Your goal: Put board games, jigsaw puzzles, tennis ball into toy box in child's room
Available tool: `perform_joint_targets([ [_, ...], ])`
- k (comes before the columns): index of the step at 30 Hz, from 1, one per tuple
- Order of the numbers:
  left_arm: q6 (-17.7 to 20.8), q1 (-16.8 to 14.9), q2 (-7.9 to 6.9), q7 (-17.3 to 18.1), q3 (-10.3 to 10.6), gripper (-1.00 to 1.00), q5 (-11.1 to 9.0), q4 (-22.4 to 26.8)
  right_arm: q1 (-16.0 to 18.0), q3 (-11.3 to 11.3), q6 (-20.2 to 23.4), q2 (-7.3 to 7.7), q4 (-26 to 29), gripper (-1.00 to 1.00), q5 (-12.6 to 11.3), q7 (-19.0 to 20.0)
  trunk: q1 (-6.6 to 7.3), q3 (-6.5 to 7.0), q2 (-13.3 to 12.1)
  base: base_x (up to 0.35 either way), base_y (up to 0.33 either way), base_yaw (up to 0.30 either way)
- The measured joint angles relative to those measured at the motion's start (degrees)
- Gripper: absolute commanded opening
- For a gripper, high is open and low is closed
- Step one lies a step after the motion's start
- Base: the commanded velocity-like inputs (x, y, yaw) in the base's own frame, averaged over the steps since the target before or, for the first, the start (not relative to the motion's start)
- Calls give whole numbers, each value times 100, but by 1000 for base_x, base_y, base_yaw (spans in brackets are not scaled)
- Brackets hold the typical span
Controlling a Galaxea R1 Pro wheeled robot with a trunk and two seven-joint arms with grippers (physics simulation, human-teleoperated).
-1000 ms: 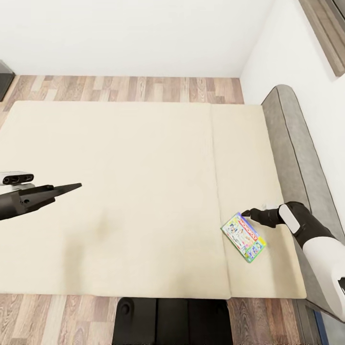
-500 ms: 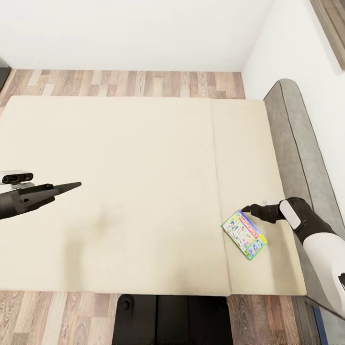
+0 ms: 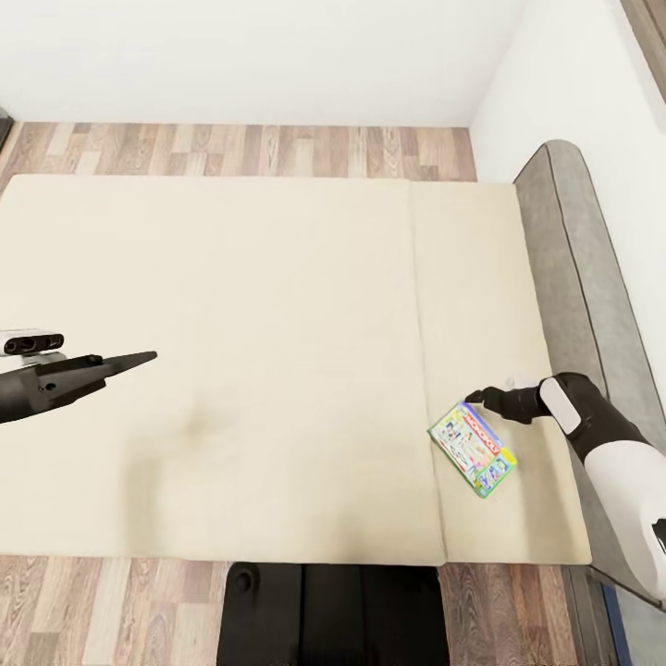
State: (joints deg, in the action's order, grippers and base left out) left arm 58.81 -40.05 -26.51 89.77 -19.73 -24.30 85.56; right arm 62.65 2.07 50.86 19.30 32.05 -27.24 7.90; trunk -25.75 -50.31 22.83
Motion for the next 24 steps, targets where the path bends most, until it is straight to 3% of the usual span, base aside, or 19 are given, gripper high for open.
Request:
perform_joint_targets([
  [24,0,0,16,0,41,100,0,-5,2,14,6,-3,-9,100,9,1,0,-226,0,0,0,0],
])
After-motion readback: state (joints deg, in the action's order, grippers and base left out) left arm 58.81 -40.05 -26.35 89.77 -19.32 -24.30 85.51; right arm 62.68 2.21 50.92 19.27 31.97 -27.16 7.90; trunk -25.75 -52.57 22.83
